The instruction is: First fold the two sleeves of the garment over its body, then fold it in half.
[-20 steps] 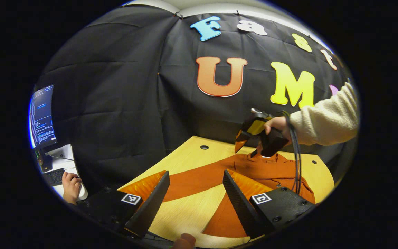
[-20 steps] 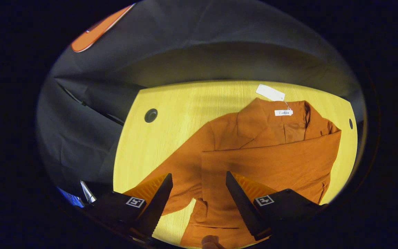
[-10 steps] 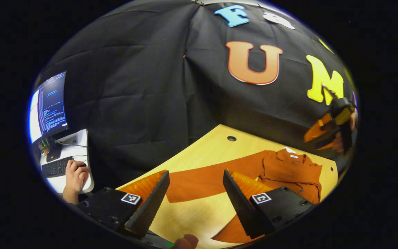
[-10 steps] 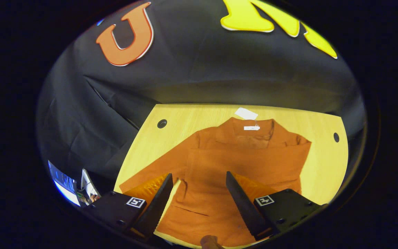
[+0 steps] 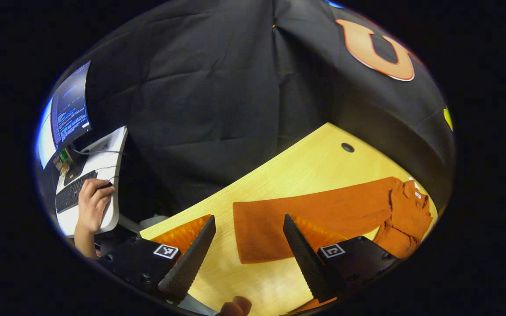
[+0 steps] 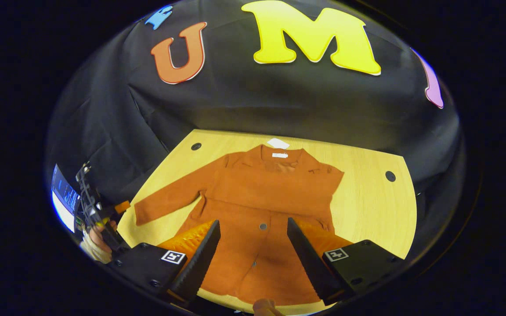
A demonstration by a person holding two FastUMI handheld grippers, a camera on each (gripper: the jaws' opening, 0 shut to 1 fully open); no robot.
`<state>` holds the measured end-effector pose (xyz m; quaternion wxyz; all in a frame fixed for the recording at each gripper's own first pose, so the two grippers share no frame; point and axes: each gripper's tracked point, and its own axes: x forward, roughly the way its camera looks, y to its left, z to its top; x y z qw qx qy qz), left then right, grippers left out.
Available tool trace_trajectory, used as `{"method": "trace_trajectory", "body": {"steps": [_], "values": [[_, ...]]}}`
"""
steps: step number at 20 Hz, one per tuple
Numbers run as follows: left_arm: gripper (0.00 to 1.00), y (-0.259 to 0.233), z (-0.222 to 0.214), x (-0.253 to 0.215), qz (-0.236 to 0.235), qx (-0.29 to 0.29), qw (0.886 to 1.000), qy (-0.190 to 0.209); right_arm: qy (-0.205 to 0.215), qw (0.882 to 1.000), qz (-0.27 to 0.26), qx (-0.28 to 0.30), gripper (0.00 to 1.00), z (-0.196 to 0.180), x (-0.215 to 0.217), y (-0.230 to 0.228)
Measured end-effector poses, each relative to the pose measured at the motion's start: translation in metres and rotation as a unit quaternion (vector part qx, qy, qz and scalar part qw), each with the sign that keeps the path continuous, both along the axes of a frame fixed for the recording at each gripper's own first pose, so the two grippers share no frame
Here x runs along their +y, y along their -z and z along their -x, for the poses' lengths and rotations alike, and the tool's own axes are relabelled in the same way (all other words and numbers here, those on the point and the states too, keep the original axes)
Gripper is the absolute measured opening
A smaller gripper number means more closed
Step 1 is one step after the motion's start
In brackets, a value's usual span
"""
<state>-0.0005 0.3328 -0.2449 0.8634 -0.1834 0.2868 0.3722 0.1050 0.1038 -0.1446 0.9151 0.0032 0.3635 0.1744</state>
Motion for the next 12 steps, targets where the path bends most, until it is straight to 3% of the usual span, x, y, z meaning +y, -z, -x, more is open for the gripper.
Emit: {"method": "trace_trajectory", "body": {"steps": [3, 7, 12], "values": [[1.0, 0.028, -0.008, 0.008, 0.052, 0.019, 0.998, -0.008, 0.003, 1.0, -0.005, 0.006, 0.96, 0.033, -0.014, 0.012], [1.0, 0.052, -0.018, 0.001, 0.102, 0.078, 0.992, 0.014, -0.007, 1.0, -0.005, 0.024, 0.98, 0.06, -0.021, 0.032], [1.0, 0.064, -0.022, -0.003, 0.146, 0.107, 0.983, 0.025, 0.009, 0.999, -0.007, 0.04, 0.99, 0.066, -0.035, 0.041]]}}
